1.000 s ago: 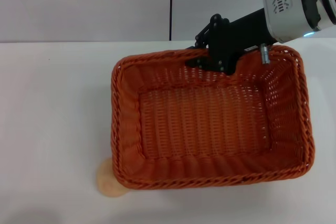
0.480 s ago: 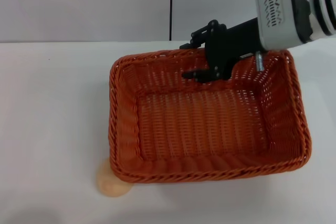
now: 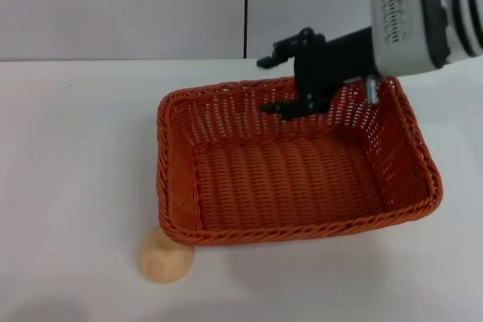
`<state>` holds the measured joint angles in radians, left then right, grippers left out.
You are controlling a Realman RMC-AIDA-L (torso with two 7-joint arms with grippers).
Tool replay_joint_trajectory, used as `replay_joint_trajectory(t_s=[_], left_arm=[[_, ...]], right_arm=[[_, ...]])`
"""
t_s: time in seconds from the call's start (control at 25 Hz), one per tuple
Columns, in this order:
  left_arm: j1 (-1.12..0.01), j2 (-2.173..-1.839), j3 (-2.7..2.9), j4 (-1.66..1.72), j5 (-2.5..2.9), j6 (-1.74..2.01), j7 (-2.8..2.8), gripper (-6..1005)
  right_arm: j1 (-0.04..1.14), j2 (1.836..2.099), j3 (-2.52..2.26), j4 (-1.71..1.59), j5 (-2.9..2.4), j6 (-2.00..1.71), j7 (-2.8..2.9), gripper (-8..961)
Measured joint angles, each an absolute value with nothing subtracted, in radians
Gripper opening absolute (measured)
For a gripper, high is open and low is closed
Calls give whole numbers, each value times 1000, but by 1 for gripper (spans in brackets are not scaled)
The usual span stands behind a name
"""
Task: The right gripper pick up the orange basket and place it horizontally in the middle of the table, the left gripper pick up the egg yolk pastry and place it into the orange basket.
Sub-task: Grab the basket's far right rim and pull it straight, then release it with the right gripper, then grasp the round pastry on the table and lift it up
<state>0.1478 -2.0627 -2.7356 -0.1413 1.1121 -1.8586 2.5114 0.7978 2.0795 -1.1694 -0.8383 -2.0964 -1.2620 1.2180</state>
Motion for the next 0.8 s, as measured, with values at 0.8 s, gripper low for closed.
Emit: replay_joint_trajectory(t_s=[0.8], left_arm=[[107, -2042, -2629, -784, 1712, -1724, 1981, 700]], right_arm=[[135, 2078, -1096, -994, -834, -1517, 1010, 638]])
